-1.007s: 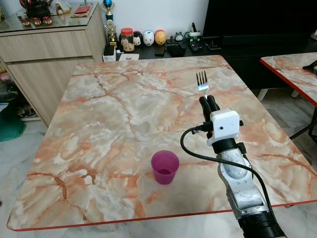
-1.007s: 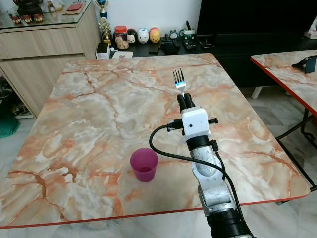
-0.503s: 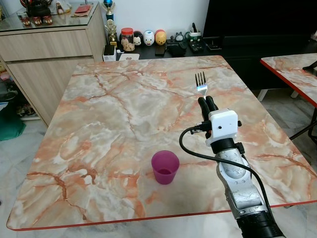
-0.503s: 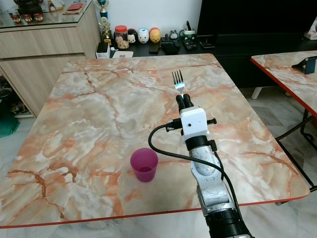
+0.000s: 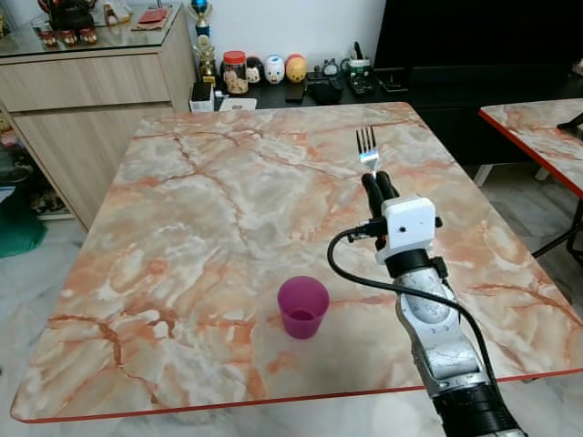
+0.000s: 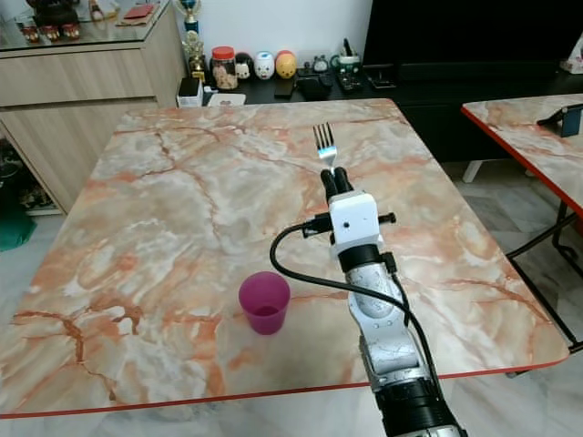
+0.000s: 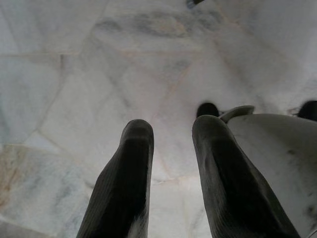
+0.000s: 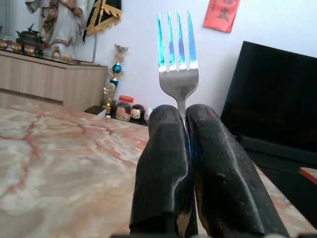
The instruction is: Setting the table
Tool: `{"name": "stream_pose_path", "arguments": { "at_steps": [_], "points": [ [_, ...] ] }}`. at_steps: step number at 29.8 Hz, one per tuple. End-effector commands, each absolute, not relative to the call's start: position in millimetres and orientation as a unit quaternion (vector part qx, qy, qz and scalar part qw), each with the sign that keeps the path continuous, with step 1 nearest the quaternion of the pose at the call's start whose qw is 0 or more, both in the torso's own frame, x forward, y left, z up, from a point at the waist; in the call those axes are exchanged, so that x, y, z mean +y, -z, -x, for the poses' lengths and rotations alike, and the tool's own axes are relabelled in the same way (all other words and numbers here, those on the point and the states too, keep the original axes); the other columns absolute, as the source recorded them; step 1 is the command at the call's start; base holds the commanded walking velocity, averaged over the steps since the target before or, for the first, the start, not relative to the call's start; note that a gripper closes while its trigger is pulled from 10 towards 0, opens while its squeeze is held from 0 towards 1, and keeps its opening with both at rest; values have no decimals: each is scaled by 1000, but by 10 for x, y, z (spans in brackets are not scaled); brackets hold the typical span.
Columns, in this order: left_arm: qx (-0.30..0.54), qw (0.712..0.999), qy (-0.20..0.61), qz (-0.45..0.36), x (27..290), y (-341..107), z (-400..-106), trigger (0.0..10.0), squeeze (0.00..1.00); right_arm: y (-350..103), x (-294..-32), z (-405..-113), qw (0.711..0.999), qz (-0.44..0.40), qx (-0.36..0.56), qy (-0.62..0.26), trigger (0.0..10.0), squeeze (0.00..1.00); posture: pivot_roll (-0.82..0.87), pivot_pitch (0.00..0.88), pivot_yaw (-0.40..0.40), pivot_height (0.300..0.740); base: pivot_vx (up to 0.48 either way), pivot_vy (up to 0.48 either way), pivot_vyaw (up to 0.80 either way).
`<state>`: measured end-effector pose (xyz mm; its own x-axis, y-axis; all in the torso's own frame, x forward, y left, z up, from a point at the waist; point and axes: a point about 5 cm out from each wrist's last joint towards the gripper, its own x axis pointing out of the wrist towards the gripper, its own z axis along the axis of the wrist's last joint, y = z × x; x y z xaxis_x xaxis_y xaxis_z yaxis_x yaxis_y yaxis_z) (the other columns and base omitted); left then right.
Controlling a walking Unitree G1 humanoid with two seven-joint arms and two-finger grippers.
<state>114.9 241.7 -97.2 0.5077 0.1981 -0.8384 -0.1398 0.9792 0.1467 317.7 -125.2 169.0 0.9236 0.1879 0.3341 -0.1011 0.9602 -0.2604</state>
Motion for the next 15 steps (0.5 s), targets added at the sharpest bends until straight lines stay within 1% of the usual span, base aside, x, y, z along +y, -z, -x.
{"name": "stream_pose_path", "arguments": {
  "at_steps": [1, 15],
  "points": [
    [493, 864, -96, -35, 2419, 981, -1124, 10000, 0, -1688, -1241, -3200, 974, 123, -175, -75, 10000, 0, -75, 0, 10, 732, 0, -300, 0],
    [492, 865, -95, -34, 2416, 980, -1129, 10000, 0, -1694, -1228, -3212, 974, 122, -176, -76, 10000, 0, -72, 0, 8, 732, 0, -298, 0]
  ]
}}
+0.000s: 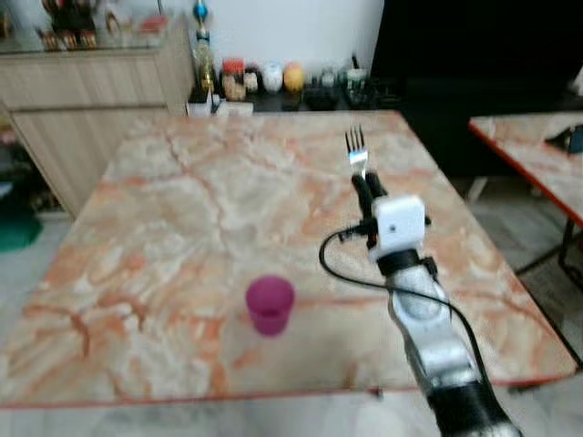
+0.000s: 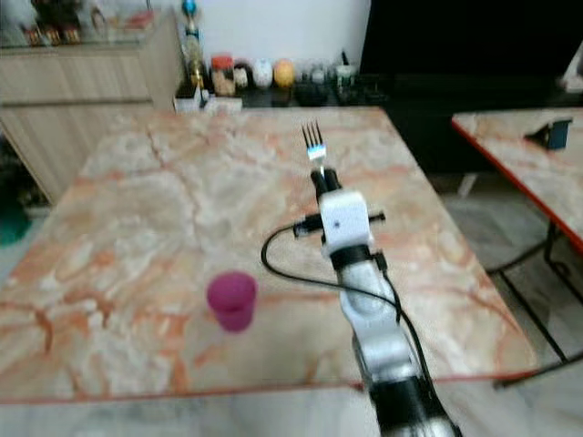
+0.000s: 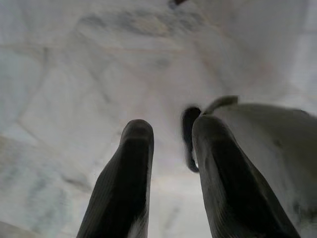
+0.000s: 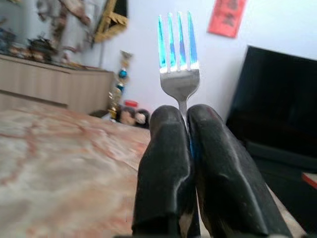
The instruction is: Setting the table
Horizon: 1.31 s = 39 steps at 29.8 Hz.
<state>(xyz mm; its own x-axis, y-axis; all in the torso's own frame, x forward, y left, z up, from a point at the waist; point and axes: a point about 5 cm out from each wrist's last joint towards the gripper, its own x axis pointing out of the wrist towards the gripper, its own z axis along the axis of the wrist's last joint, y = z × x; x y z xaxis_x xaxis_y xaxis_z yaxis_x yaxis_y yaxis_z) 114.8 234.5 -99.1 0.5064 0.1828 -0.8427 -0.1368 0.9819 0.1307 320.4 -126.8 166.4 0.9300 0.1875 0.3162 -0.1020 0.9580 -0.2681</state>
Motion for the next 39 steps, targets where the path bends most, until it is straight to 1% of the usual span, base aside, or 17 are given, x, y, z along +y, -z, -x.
{"name": "stream_pose_path", "arguments": {
  "at_steps": [1, 39],
  "points": [
    [492, 865, -95, -34, 2416, 979, -1130, 10000, 0, -1694, -1227, -3213, 974, 122, -176, -76, 10000, 0, -70, 0, 8, 732, 0, -300, 0],
    [492, 866, -87, -32, 2408, 980, -1131, 10000, 0, -1691, -1188, -3225, 974, 120, -176, -83, 10000, 0, -65, 0, 3, 732, 0, -280, 0]
  ]
}}
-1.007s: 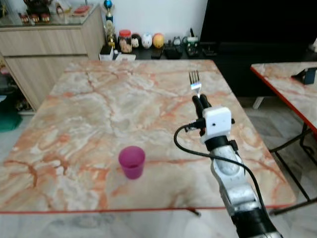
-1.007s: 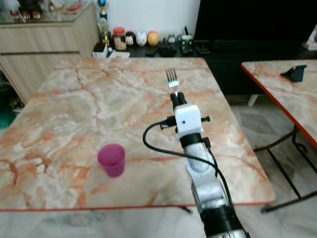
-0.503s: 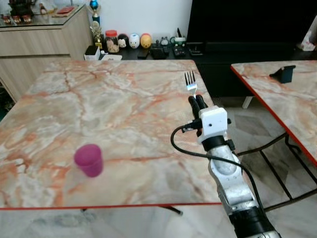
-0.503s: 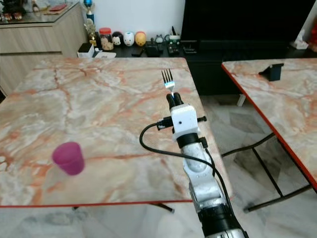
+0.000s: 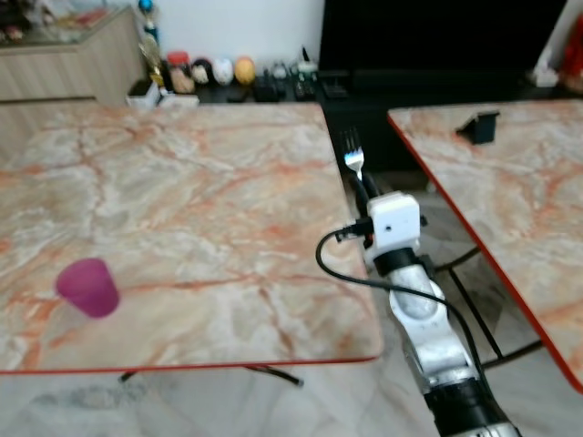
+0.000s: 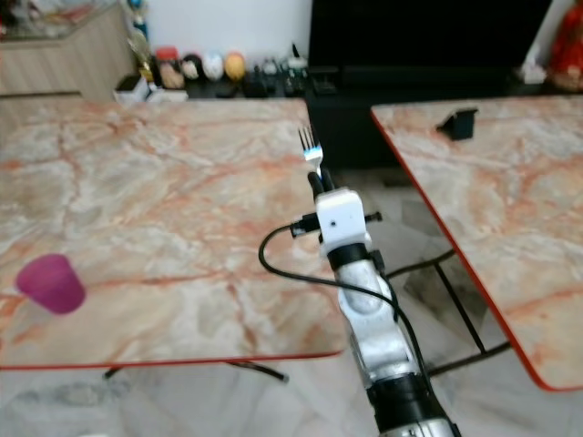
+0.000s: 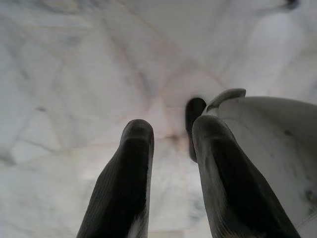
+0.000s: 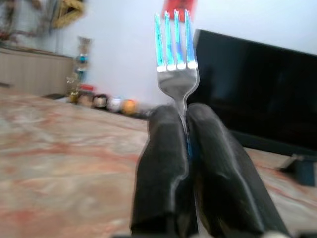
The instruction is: Setting the table
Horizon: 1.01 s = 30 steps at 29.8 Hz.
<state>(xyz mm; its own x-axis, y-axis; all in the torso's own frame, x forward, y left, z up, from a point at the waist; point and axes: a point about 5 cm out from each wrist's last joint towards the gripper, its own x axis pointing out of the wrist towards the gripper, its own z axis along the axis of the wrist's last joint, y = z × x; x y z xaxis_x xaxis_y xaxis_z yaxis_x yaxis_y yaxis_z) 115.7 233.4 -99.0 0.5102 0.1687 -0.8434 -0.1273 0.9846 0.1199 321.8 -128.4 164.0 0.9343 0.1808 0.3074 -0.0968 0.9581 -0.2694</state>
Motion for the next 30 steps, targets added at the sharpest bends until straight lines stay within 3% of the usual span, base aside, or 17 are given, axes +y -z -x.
{"name": "stream_pose_path", "arguments": {
  "at_steps": [1, 30],
  "points": [
    [492, 866, -87, -32, 2408, 980, -1131, 10000, 0, -1692, -1188, -3225, 974, 120, -176, -83, 10000, 0, -65, 0, 3, 732, 0, -259, 0],
    [493, 866, -84, -33, 2406, 981, -1128, 10000, 0, -1704, -1222, -3247, 973, 124, -177, -78, 10000, 0, -76, 0, 10, 732, 0, -315, 0]
  ]
}}
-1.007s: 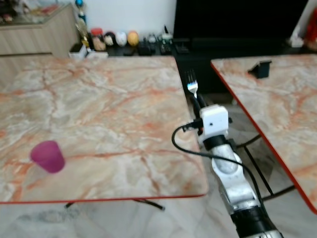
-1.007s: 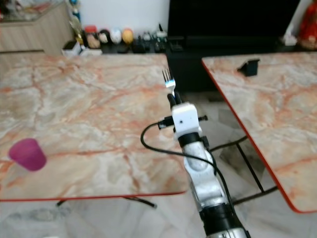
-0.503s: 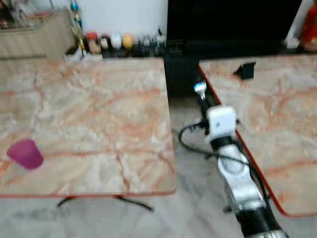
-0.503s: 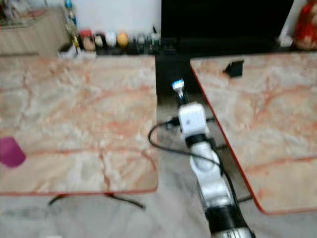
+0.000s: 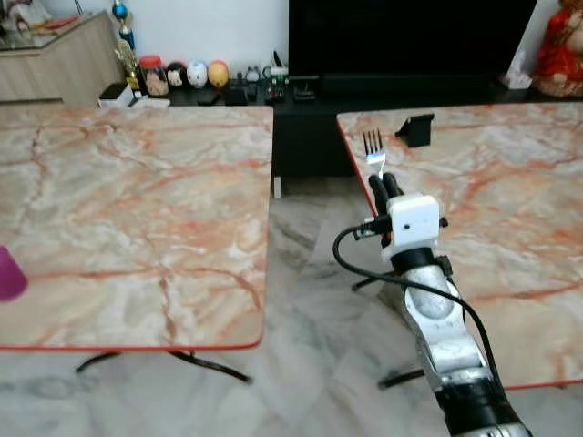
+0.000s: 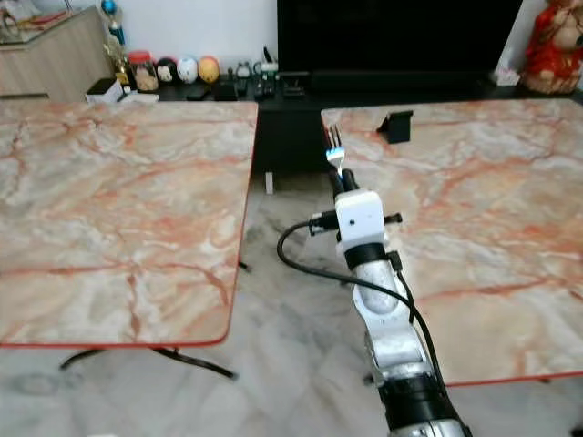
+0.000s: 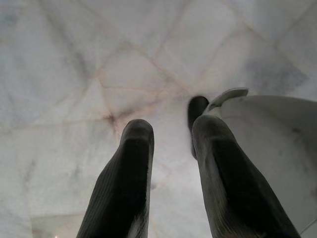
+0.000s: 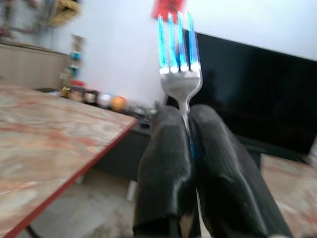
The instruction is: Setting the table
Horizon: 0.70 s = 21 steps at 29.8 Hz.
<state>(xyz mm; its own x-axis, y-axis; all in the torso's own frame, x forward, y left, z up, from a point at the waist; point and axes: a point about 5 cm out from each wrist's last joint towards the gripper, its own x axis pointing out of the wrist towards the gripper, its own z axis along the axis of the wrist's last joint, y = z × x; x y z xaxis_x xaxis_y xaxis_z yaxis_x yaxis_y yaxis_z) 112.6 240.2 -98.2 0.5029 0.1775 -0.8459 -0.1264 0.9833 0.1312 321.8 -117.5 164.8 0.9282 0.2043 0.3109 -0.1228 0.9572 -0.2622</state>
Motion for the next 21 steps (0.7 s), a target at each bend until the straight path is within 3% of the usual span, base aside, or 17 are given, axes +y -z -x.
{"name": "stream_pose_path", "arguments": {
  "at_steps": [1, 21],
  "points": [
    [493, 866, -84, -33, 2405, 982, -1127, 10000, 0, -1705, -1222, -3247, 973, 124, -177, -78, 10000, 0, -76, 0, 10, 732, 0, -304, 0],
    [493, 865, -85, -30, 2402, 984, -1125, 10000, 0, -1689, -1216, -3247, 974, 124, -172, -82, 10000, 0, -69, 0, 2, 732, 0, -371, 0]
  ]
}}
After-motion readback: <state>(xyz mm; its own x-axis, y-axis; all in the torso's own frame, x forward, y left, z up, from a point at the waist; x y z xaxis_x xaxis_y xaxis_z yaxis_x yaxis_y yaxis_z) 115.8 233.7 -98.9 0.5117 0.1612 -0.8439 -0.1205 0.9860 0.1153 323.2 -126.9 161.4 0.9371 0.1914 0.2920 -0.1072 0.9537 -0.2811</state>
